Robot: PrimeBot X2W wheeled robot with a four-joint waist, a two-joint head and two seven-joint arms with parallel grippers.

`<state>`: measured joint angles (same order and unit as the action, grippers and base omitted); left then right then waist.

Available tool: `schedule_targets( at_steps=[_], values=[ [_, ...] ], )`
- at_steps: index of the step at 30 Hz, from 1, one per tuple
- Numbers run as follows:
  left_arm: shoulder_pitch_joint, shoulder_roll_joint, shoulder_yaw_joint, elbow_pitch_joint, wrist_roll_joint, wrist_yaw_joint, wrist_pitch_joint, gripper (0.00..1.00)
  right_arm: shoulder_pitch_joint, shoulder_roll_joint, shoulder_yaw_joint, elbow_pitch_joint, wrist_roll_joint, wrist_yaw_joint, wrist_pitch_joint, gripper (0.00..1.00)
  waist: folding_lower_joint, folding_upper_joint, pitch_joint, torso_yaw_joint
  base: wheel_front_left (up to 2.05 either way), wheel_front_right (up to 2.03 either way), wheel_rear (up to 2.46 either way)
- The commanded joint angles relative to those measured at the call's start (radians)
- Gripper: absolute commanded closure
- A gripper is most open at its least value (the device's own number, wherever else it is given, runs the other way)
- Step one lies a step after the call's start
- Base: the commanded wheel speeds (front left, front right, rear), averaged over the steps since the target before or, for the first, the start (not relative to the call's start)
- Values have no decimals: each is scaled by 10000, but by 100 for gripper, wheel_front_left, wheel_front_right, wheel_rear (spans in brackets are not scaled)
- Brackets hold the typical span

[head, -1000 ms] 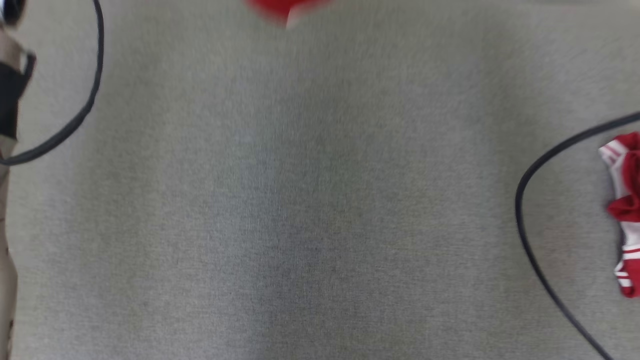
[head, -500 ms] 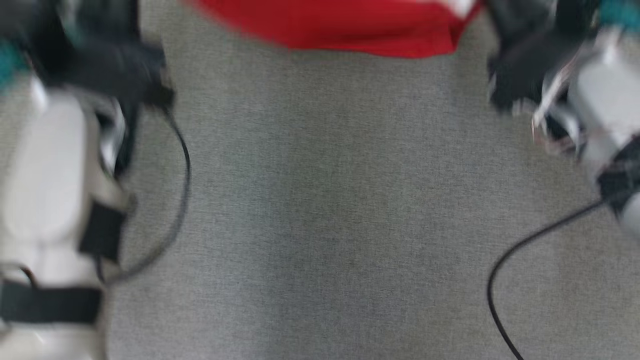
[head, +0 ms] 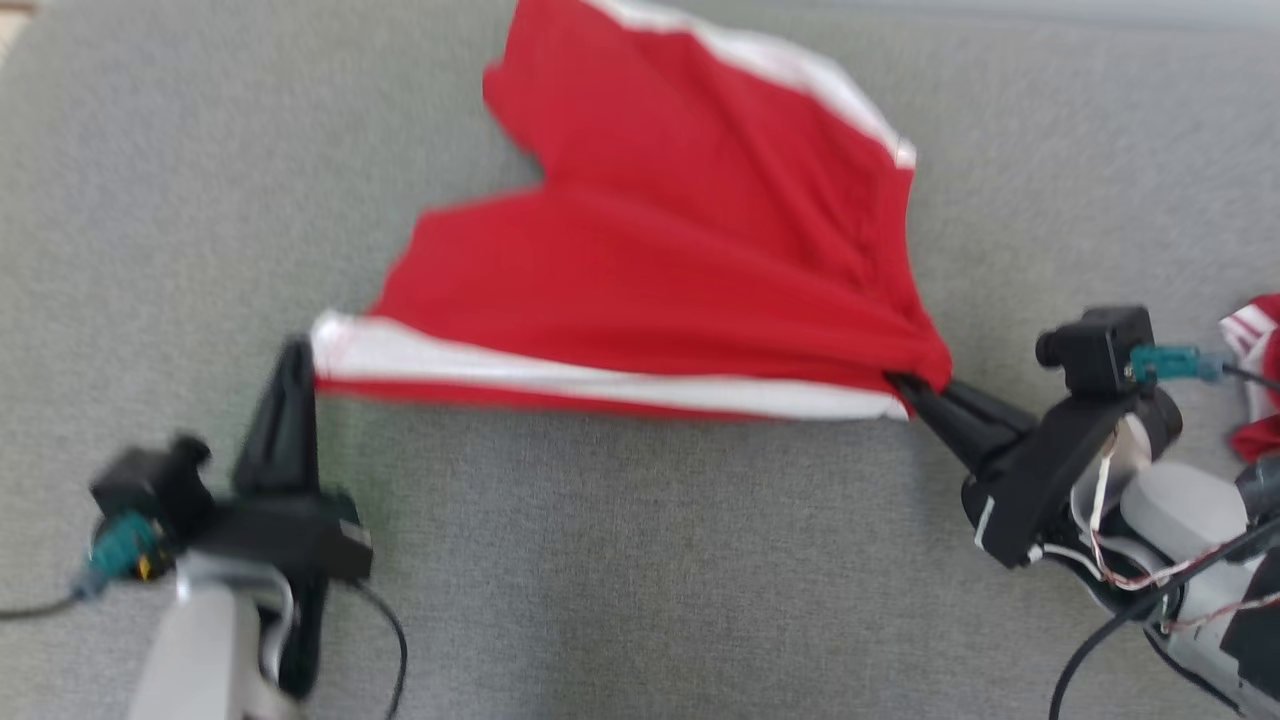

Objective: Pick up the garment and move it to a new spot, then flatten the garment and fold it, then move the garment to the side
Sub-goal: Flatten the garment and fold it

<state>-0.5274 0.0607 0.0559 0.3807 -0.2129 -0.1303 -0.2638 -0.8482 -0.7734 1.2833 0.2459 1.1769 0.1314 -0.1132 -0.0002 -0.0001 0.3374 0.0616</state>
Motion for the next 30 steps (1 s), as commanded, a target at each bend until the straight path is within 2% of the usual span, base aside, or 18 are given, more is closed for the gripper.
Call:
schedule_targets(
  at_steps=[1,10,18,26,30],
  values=[
    [600,27,-118,94,-88,14,-5,100,362,-162,-11,-16,172,-16,-67,100,2,1,-934,-138,0,0,0],
    [2475,-50,46,82,-328,11,-6,100,1880,120,-11,168,585,-16,-595,100,2,1,-2097,23,0,0,0],
    [3965,-87,-364,-110,-697,9,-7,100,3281,519,-10,-16,972,-16,-790,100,2,1,-3029,159,0,0,0],
    [4882,-84,-91,-278,-823,8,-6,100,4092,292,-12,-551,1212,-16,10,100,2,1,-3453,140,0,0,0],
    [4701,-89,24,-653,-643,8,-8,100,3949,166,-15,-713,1405,-16,-98,100,2,1,-3392,89,0,0,0]
  ],
)
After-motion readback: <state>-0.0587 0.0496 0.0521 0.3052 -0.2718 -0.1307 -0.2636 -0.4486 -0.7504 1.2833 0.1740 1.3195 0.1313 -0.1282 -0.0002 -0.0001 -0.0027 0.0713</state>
